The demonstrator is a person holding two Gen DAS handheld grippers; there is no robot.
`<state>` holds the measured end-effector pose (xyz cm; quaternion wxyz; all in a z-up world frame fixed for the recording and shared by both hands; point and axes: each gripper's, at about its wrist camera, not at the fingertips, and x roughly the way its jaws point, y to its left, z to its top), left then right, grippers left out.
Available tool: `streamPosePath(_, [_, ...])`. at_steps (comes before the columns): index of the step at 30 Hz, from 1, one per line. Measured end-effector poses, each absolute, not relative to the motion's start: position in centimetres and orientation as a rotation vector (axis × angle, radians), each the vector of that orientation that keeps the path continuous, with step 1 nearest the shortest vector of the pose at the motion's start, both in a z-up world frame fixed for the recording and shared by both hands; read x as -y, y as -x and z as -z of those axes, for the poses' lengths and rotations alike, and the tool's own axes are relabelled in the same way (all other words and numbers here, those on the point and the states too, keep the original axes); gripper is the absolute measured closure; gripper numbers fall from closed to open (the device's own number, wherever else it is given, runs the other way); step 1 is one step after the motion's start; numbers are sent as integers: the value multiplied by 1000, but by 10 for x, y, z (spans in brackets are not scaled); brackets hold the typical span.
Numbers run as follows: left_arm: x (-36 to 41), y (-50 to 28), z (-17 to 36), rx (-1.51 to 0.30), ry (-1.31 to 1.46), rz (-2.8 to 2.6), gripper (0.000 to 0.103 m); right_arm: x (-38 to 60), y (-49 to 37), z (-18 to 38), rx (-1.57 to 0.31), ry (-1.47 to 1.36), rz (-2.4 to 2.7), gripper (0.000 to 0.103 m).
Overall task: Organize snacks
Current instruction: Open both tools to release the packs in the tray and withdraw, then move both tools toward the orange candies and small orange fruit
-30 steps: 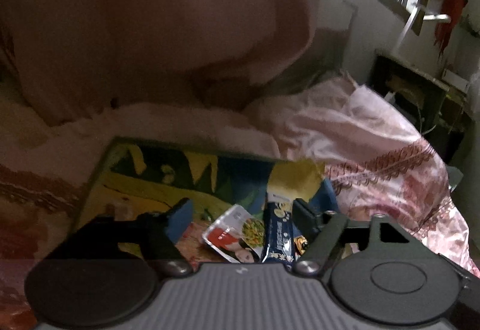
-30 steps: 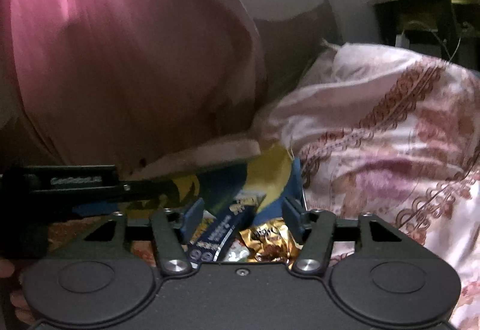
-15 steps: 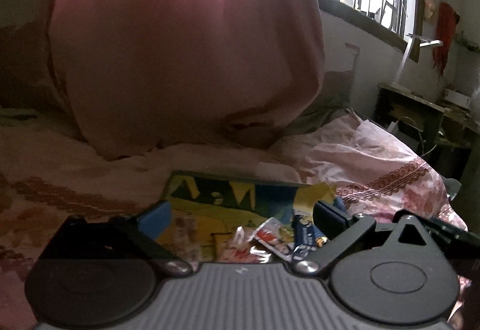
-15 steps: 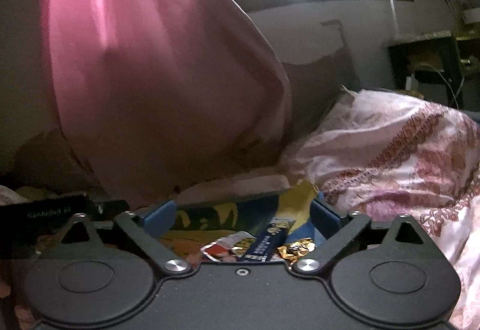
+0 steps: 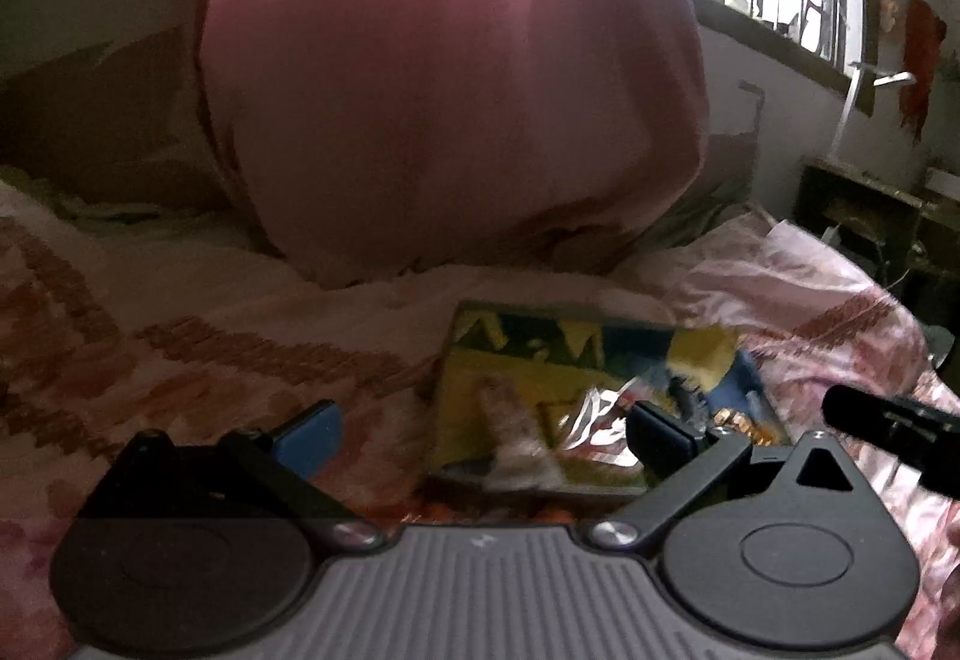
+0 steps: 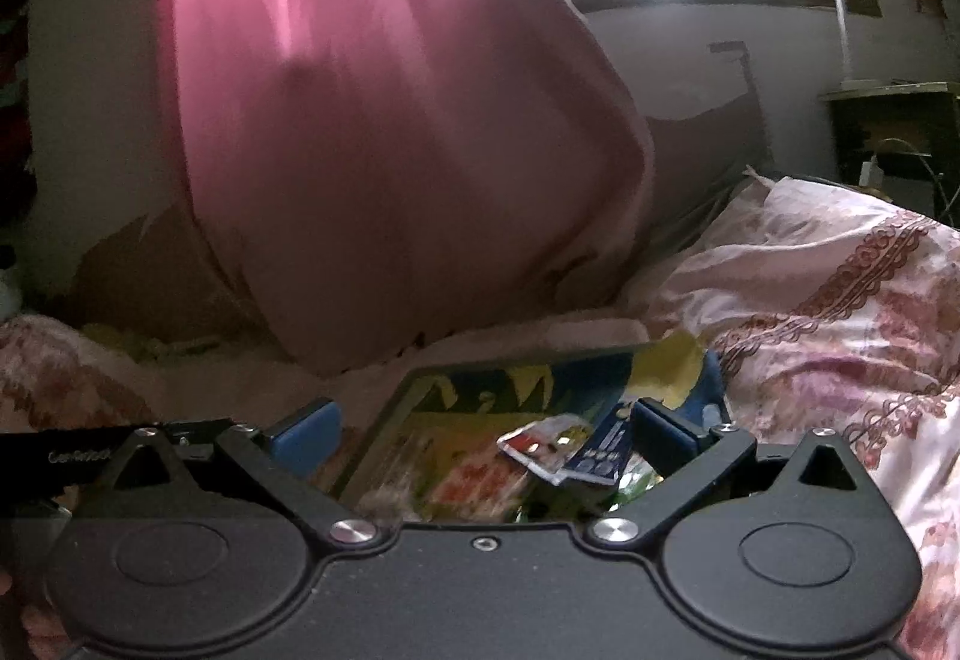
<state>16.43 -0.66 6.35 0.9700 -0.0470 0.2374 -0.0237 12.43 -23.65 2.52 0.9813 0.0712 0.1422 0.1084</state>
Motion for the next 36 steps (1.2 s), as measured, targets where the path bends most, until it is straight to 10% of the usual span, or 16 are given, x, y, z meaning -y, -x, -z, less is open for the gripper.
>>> streamPosePath(36, [-39,-106,13,-750,134,-125,0,183,-77,54,-597,-28,-166,1])
